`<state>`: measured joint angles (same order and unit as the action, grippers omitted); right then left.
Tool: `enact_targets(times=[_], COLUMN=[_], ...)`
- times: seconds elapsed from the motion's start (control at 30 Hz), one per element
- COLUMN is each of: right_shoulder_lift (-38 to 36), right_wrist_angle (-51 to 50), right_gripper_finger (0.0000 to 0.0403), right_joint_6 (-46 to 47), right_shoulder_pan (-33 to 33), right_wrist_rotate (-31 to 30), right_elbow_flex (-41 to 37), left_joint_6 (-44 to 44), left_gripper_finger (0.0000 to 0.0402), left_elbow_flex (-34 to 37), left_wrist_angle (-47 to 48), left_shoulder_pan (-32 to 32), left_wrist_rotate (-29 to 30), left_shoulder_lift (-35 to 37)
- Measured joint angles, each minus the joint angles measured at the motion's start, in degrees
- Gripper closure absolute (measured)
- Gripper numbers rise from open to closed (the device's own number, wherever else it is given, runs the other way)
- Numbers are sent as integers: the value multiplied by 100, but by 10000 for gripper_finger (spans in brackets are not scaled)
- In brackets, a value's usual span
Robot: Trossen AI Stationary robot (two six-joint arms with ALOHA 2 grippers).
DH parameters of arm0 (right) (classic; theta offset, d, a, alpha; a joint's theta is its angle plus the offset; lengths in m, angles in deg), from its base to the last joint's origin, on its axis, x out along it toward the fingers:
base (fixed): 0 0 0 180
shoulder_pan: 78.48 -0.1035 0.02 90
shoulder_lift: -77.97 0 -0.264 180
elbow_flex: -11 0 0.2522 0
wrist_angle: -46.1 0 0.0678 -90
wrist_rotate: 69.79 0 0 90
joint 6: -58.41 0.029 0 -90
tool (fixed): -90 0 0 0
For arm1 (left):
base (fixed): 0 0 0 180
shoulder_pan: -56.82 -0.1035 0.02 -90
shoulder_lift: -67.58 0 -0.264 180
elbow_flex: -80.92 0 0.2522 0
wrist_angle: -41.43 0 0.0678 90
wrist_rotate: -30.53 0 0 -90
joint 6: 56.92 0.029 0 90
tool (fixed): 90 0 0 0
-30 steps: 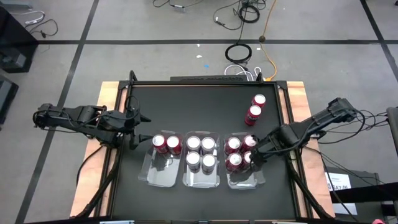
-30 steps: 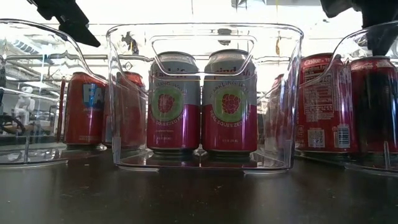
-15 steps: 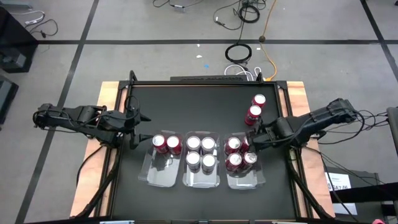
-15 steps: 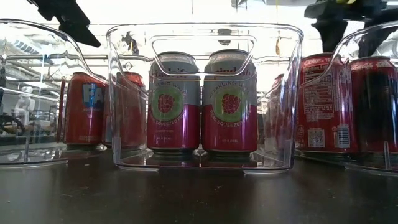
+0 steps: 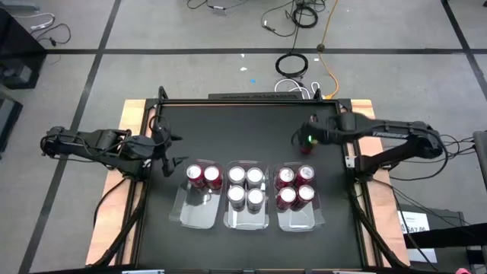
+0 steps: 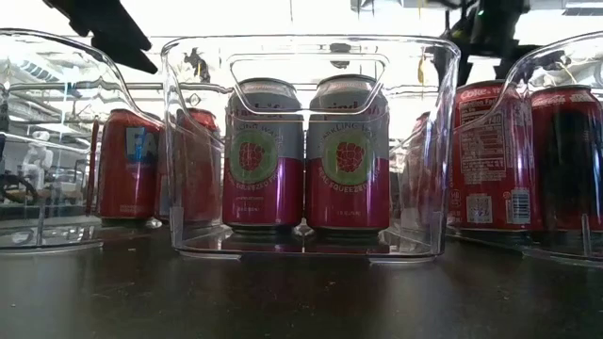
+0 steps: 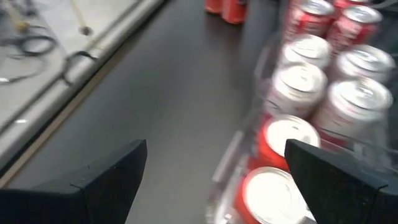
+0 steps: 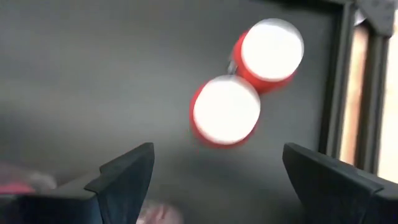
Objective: Sort soda cans
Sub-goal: Put the orange soda can into the left transparent bin
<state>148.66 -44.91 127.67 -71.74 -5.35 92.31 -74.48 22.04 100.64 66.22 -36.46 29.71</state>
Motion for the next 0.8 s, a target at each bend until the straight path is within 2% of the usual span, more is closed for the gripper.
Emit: enact_targets(times=[0.13,0.3,0.6,0.8], right_shoulder_lift=[-74,-83,-81,-81], right_wrist_angle=[298,661,1092,1368], right_gripper_finger=[55,55,52,12], right_joint_6=[-965,-1618,-1874,-1811], right_shoulder_pan=[888,1538,1683,1683], right_wrist_rotate=[17,10,20,74], right_elbow_flex=[0,-2,-4,-4], left_joint_6=[-9,-11,61,531], left_gripper_finger=[13,13,13,13], left_elbow_flex=[0,0,0,0], left_wrist_angle=[0,0,-1,-1], left_shoulder_pan=[0,-1,-1,-1], left_wrist_rotate=[584,756,769,772], left_shoulder_lift=[0,0,-2,-2])
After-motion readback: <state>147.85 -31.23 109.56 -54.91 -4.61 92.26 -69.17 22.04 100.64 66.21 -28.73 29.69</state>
